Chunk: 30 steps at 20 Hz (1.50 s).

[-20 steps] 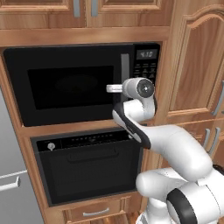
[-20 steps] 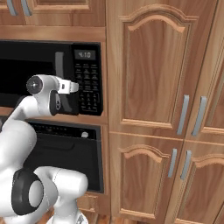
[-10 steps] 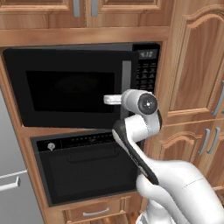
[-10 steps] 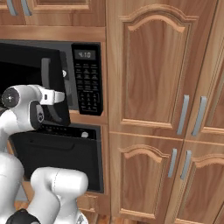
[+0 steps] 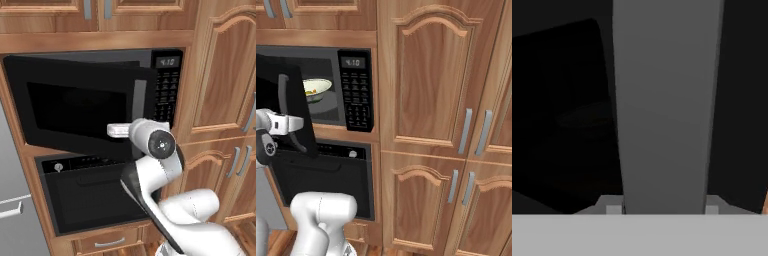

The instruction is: The microwave is finished heating the shrimp and lemon. Take the bowl containing the food and place it on the dining counter.

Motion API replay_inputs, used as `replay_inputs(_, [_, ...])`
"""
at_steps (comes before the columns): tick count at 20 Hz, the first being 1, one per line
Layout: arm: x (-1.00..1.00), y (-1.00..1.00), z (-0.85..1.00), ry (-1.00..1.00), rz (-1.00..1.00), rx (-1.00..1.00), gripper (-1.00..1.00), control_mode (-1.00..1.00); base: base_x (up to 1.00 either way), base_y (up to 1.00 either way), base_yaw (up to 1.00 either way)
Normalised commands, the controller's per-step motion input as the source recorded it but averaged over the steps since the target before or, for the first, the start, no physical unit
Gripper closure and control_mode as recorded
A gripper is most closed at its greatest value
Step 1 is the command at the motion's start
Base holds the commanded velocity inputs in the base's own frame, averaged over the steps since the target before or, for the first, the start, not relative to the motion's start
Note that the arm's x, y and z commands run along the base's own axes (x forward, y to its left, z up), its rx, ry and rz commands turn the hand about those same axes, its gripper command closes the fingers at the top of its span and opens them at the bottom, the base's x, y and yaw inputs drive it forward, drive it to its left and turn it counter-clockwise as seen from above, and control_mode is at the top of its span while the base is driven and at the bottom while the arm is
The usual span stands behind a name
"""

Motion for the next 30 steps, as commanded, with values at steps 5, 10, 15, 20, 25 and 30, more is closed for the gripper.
replay_inputs(5, [-1.00, 0.95, 0.61, -0.03, -0.03, 0.00, -1.00, -1.00, 0.00, 0.00, 0.00])
replay_inputs(10, [-1.00, 0.95, 0.31, -0.06, -0.03, 0.00, -1.00, -1.00, 0.00, 0.00, 0.00])
replay_inputs(15, [-1.00, 0.24, -0.25, -0.27, 0.05, -0.05, -1.00, -1.00, 0.00, 0.00, 0.00])
replay_inputs(20, [-1.00, -0.59, 0.23, -0.41, 0.07, 0.01, -1.00, -1.00, 0.00, 0.00, 0.00])
replay_inputs(25, [-0.68, -1.00, 0.57, -0.17, 0.01, 0.19, -1.00, -1.00, 0.00, 0.00, 0.00])
replay_inputs(30, [-0.06, -1.00, 0.40, -0.03, 0.12, 0.32, -1.00, -1.00, 0.00, 0.00, 0.00])
